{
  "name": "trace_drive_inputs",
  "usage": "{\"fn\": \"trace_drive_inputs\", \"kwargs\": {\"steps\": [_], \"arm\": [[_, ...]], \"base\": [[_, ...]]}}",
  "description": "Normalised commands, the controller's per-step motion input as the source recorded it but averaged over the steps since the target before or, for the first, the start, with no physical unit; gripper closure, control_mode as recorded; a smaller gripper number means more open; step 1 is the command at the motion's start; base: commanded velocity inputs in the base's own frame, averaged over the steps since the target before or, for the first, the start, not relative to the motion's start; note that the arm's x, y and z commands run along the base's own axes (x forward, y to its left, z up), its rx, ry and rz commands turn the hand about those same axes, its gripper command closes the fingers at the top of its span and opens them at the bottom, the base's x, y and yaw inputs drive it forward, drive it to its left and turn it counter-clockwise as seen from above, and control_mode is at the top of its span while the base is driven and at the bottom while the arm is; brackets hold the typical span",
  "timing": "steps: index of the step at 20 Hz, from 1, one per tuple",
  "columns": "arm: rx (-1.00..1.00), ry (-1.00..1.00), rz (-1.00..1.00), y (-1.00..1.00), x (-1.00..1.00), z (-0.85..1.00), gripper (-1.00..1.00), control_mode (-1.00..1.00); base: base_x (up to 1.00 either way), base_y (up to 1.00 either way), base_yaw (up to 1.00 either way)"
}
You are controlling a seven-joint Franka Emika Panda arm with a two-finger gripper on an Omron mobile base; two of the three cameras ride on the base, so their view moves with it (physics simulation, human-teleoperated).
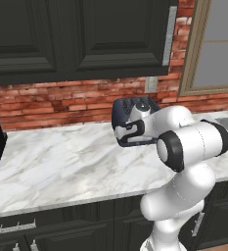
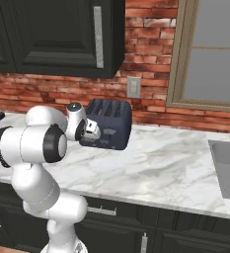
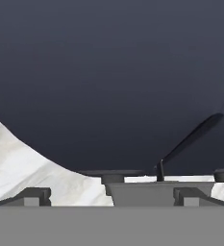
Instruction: Start the toaster. Once the lever pops up, take the bread to the plate on the dining counter.
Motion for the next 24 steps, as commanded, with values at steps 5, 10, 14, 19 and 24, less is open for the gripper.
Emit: {"fn": "trace_drive_inputs", "kwargs": {"steps": [5,10,14,19,24], "arm": [[0.0,0.0,0.0,0.0,-0.01,-0.03,-1.0,-1.0],[0.0,-0.04,0.0,0.0,-0.12,0.06,-1.0,-1.0],[0.0,-0.03,0.0,0.0,-0.05,0.02,-1.0,-1.0],[0.0,-0.04,0.0,0.0,-0.01,0.1,-1.0,-1.0],[0.0,-0.06,0.0,-0.01,0.0,0.15,-1.0,-1.0]], "base": [[0.0,0.0,0.0],[0.0,0.0,0.0],[0.0,0.0,0.0],[0.0,0.0,0.0],[0.0,0.0,0.0]]}}
